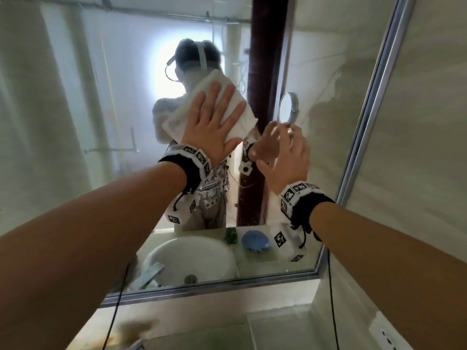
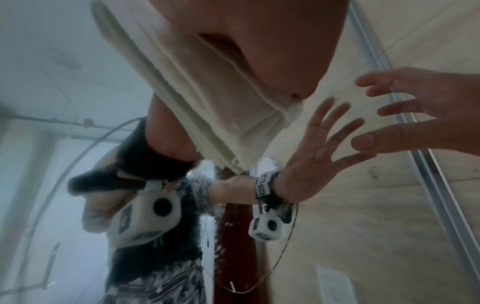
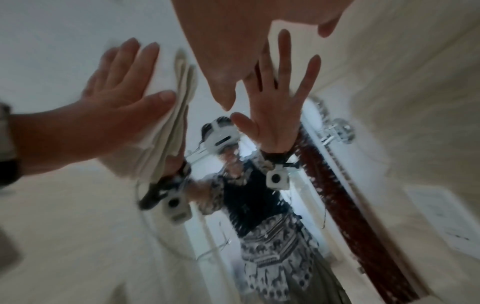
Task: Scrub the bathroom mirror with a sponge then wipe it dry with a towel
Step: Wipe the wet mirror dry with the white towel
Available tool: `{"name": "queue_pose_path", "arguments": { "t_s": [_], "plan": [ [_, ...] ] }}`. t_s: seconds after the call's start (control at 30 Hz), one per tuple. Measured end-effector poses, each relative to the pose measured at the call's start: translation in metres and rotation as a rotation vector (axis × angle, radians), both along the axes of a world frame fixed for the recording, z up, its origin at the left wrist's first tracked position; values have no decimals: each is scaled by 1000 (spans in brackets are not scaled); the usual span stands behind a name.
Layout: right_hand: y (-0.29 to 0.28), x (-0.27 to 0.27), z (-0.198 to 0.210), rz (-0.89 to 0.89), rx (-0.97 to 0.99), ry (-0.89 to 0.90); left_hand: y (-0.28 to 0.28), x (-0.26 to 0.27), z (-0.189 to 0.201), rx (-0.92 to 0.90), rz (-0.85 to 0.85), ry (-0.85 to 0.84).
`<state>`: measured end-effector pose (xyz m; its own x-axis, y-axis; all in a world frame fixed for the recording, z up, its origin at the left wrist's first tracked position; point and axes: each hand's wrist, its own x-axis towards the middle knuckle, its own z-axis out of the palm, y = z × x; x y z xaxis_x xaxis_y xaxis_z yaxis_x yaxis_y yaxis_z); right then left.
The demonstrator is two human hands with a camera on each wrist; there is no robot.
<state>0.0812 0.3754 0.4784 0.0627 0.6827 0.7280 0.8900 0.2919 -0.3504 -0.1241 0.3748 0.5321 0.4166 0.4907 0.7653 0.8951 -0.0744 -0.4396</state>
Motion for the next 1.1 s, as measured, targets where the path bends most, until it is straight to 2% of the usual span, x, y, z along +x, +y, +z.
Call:
{"name": "queue_pose_path", "arguments": {
  "t_s": [0.07,0.17,0.27,0.43,0.53,0.7,0.87,0.97,1.1],
  "plan": [
    [3,18,6,-66,-17,83,4,10,0,11,-9,14],
    [8,38,11,-57,-154,140,7,20,-1,14,-17,33],
    [16,42,8,-42,-223,86,8,26,-6,-5,-27,69],
    [23,42,1,-52,-199,57,16,38,-25,-37,-34,198],
    [25,42,0,-64,-178,30,18,50,-50,-67,-34,267],
    [23,48,-4,-48,-193,-26,14,59,-82,-99,-31,217],
    [25,52,-5,-37,-203,-57,10,29,-71,-118,-7,393],
    [25,53,-5,-38,-225,-76,2,8,-57,-124,-3,442],
    [23,52,-3,-65,-202,-103,-5,-14,-17,-103,42,482]
  ]
}}
